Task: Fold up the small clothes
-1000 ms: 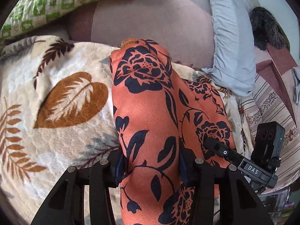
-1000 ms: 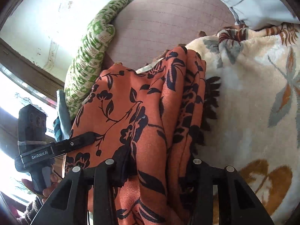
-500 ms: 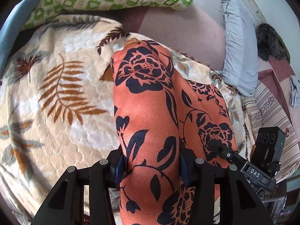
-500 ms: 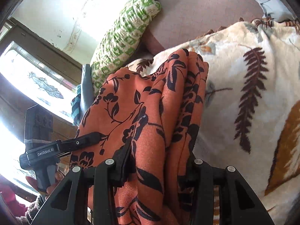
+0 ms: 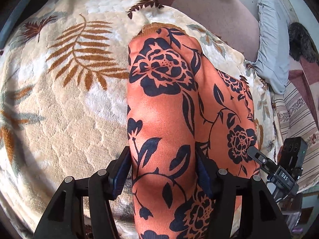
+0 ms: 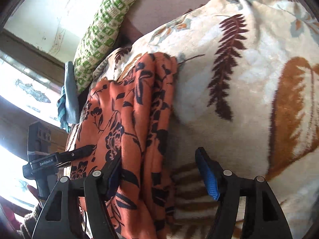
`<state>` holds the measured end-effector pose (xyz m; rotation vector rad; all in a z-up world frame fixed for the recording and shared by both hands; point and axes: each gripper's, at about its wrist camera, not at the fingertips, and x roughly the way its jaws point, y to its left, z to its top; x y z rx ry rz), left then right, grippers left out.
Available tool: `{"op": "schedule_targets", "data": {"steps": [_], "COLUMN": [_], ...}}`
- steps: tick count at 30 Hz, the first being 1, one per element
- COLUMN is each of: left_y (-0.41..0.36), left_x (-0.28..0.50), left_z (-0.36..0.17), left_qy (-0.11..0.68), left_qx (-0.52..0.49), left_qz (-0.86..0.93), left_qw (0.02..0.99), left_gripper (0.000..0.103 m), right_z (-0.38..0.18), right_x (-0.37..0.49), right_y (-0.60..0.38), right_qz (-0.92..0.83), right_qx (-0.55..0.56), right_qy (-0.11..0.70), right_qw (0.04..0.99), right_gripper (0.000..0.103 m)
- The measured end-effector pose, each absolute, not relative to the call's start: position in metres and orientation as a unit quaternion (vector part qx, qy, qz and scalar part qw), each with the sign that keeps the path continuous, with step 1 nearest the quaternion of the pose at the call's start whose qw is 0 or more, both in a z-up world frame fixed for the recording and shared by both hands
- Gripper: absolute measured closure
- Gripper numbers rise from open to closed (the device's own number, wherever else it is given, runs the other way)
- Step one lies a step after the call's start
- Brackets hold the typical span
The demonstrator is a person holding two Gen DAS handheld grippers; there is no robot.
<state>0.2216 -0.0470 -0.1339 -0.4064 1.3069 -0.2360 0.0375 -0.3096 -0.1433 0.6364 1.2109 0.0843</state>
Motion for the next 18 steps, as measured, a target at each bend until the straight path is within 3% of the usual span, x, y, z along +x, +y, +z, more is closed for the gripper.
{"op": "schedule_targets", "data": {"steps": [8,11,18], "left_y": [-0.044,-0.056,-0.091], "left_x": [0.180,0.154,0.083], "left_z": [-0.080,-0.065,-0.058], "left_qy": [0.567,0.542,0.499], "left_qx": [-0.118,-0.060,0.017], "left_qz": [-0.043,-0.006,0.012], "left_qw": [0.814,0.838,0.866], "left_gripper": [0.043,0.043,0.043], "right_z": [-0.065,-0.040,-0.048], "right_x": [0.012,-0.002,-0.041], "right_y": [-0.300,-0.273,-0.216], "right_qz": [-0.013,-0.059,-0.111], "right_qx": [0.258,0.209,0.102], "right_qy": [0.526,0.529,0.590], "right_qw": [0.810,0.820,0.793], "right_gripper": [0.028,0.012,0.009]}}
